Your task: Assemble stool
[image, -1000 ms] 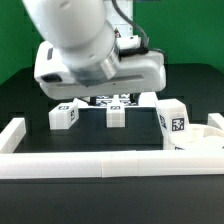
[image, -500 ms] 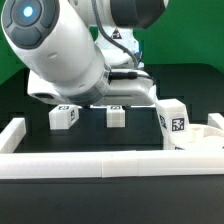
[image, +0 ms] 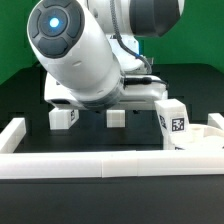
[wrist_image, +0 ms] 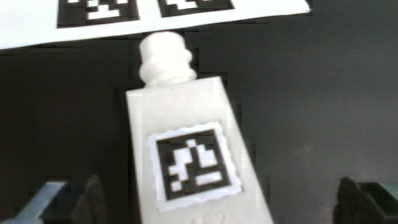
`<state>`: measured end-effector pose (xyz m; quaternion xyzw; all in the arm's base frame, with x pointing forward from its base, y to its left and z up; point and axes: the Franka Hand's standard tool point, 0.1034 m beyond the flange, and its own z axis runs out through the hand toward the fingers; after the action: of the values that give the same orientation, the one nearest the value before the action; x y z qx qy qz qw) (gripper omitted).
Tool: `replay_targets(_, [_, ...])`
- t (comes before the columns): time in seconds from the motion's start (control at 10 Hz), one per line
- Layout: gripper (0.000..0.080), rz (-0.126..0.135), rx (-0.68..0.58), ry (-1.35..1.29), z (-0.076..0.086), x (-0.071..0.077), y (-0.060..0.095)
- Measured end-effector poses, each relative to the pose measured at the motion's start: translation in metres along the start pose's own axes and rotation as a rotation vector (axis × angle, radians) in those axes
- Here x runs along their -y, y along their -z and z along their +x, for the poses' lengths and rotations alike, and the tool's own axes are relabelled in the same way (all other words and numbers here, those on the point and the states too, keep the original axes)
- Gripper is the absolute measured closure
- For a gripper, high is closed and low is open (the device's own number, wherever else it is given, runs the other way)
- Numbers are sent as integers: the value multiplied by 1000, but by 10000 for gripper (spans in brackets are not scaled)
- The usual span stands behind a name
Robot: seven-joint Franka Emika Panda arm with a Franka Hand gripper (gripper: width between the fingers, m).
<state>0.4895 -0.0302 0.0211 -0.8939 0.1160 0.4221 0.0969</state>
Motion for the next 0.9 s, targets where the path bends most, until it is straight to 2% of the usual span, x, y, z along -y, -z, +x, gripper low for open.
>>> replay_targets(0.2, [151,1,23,-23,1,-3,-7])
replay_targets(0.8, [151,9,37,-45,2,-6,-8])
replay_targets(0.9, [151,8,52,-56,0,-2,-12])
